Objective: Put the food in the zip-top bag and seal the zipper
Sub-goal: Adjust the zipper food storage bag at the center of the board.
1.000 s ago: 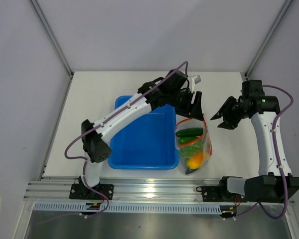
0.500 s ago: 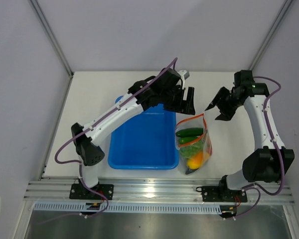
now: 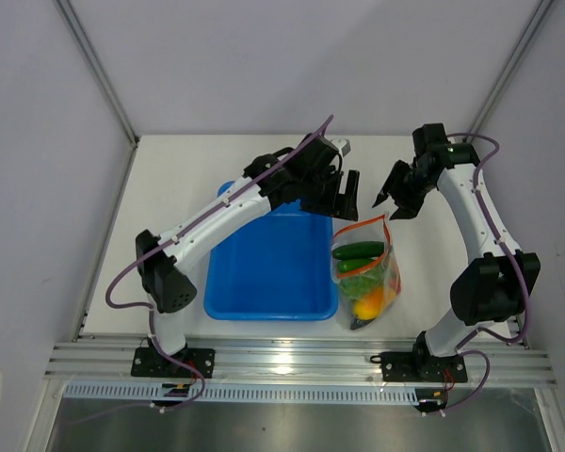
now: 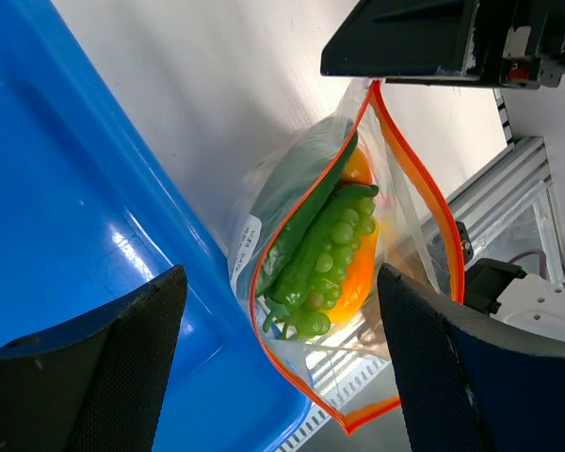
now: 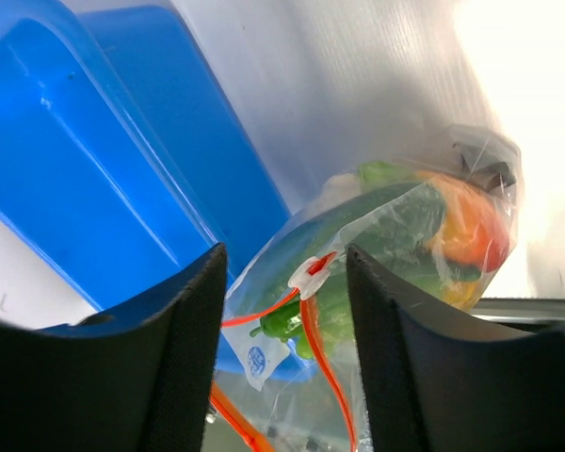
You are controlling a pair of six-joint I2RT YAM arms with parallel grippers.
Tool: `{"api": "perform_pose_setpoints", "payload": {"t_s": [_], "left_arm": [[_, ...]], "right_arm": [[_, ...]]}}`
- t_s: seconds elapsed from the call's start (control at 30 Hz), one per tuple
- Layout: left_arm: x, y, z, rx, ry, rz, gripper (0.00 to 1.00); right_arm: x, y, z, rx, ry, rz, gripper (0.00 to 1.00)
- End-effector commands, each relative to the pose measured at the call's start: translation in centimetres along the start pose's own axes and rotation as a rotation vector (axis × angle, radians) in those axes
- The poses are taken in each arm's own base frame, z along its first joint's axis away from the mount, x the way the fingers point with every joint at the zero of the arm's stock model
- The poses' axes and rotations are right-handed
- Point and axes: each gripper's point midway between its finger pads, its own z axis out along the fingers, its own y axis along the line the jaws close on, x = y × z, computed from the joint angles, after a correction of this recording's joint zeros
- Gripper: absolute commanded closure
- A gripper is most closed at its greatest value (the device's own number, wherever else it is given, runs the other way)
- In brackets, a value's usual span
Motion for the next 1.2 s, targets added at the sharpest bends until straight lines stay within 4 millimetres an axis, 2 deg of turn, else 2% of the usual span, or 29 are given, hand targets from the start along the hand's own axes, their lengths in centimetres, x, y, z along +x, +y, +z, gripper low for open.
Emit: {"api": "perform_pose_setpoints", "payload": {"t_s": [0.0, 0.17, 0.33, 0.43, 0.47, 0.53, 0.57, 0.67, 0.83, 0.93, 1.07, 1.17], "left_arm": [[-2.1, -0.6, -3.0, 0.038, -0.089, 0.035, 0.17], [-2.4, -0.8, -2.7, 0.064, -0.075, 0.048, 0.17], [-2.9, -1.8, -2.7, 0.122, -0.072, 0.111, 0.17], [-3.0, -2.7, -2.6, 0.173, -0.058, 0.152, 0.17], [-3.0, -3.1, -2.7, 0.200, -0.057, 0.174, 0.17], [-3.0, -3.3, -2.5, 0.211, -0.053, 0.184, 0.18], [-3.0, -3.4, -2.5, 0.221, -0.054, 0.198, 0.17], [-2.9, -3.3, -2.2, 0.222, -0.050, 0.221, 0.17], [-3.6, -3.8, -2.4, 0.226, -0.074, 0.273, 0.17], [-3.7, -4.7, -2.7, 0.253, -0.092, 0.320, 0.17], [-2.8, -7.2, -2.6, 0.324, -0.091, 0.391, 0.14], [-2.1, -9.1, -2.6, 0.362, -0.097, 0.455, 0.08]], "right_arm": [[0.2, 0.1, -0.8, 0.014, -0.021, -0.004, 0.46], [1.2, 0.3, -0.7, 0.032, 0.002, -0.024, 0.47], [2.2, 0.2, -0.3, 0.047, 0.029, -0.037, 0.51], [2.4, 0.2, 0.1, 0.052, 0.042, -0.037, 0.62], [2.4, 0.2, 0.2, 0.052, 0.044, -0.037, 0.70], [2.4, 0.2, 0.0, 0.049, 0.038, -0.036, 0.75], [2.4, 0.2, 0.0, 0.051, 0.038, -0.035, 0.84], [2.1, 0.1, -0.4, 0.059, 0.016, -0.034, 1.00], [1.7, -0.4, -1.6, 0.075, -0.038, -0.035, 1.00], [1.4, -0.9, -3.0, 0.080, -0.088, -0.021, 1.00], [1.5, -1.4, -4.4, 0.065, -0.121, 0.017, 1.00], [2.0, -1.7, -5.6, 0.059, -0.143, 0.050, 1.00]]}}
